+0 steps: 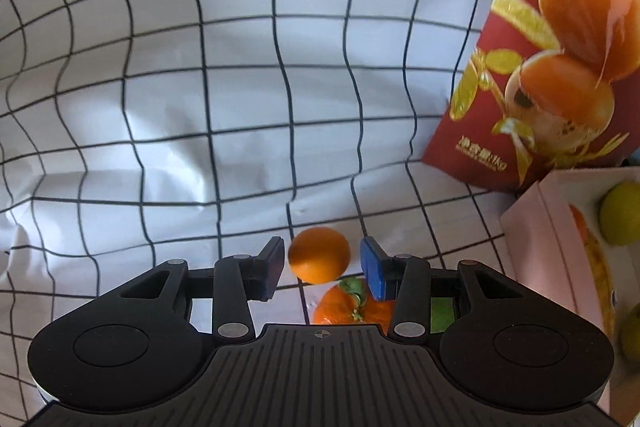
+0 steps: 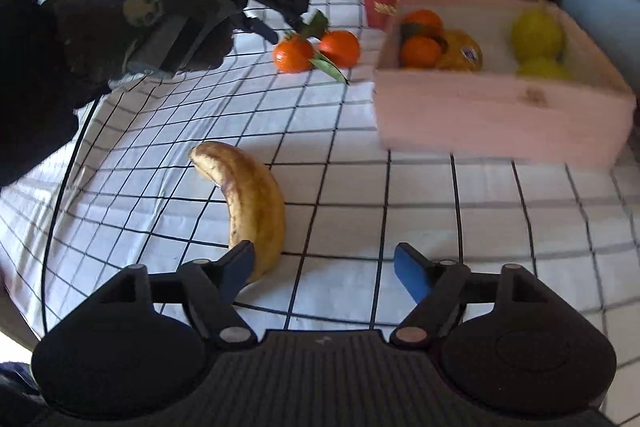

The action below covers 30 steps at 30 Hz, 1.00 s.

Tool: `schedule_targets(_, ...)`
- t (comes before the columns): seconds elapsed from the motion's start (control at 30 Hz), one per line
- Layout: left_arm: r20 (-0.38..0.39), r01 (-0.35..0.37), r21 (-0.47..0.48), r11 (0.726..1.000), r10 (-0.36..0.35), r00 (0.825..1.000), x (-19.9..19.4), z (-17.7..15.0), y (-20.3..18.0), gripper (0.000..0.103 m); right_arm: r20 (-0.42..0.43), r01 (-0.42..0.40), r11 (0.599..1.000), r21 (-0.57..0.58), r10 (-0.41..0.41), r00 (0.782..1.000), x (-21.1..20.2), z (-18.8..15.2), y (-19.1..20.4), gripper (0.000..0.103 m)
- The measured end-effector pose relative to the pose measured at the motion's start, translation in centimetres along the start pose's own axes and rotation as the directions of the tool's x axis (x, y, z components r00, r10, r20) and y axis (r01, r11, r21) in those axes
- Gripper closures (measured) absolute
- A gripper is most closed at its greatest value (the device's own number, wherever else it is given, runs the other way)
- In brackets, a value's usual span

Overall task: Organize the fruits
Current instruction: 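Grasp a tangerine with the left gripper while the right gripper lifts the banana, then carry the banana into the box and open the right gripper while the left gripper holds the tangerine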

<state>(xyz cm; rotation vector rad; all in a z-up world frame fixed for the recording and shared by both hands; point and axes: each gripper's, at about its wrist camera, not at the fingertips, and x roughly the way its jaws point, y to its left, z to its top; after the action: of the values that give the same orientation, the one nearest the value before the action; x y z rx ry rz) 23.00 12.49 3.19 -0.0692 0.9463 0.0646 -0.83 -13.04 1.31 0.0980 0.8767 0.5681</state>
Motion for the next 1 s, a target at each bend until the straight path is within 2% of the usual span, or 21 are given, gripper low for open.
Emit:
schedule_targets(0.1,0.007,-0.004,0.011,1.0,0.004,1.0,0.4,0.0,-0.2,0.063,0.014,-0.011,1.0,0.014,0.011,1.0,-0.2,-0.3,-0.2,0.022)
schedule_targets(0.3,0.024,0.002,0.024,1.0,-0.003,1.0,-0.1,-0.3,0.0,0.063,0.02,0.002,1.0,-0.028,-0.001,1.0,0.0,-0.6,0.6,0.016)
schedule_targets(0.47,0.08,0.018,0.016,1.0,-0.02,0.997,-3.0,-1.7,1.7,0.064,0.017,-0.031,0.999,-0.039,0.032,0.999,0.4,-0.8,0.8,0.0)
schedule_targets(0.5,0.089,0.022,0.011,1.0,-0.023,0.996,-3.7,-2.3,2.1,0.064,0.015,-0.03,0.999,-0.032,0.031,0.999,0.4,-0.7,0.8,0.0)
schedule_targets(0.7,0.091,0.06,-0.07,0.996,-0.054,0.994,-8.6,-8.5,5.6,0.064,-0.009,-0.044,0.999,-0.011,0.044,0.999,0.5,-0.1,0.6,0.0)
schedule_targets(0.8,0.06,0.08,-0.107,0.991,-0.074,0.995,-10.7,-12.5,6.6,0.064,-0.027,-0.02,0.995,-0.103,0.018,0.999,0.7,-0.4,1.4,0.0)
schedule_targets(0.9,0.04,0.085,-0.124,0.989,-0.081,0.996,-12.5,-16.3,6.8,0.064,-0.039,0.038,0.971,-0.234,-0.049,0.998,1.0,-0.8,3.0,0.005)
schedule_targets(1.0,0.033,0.084,-0.118,0.989,-0.081,0.996,-14.0,-19.4,6.1,0.064,0.005,0.048,0.948,-0.315,-0.048,0.999,0.5,-0.5,4.3,0.007)
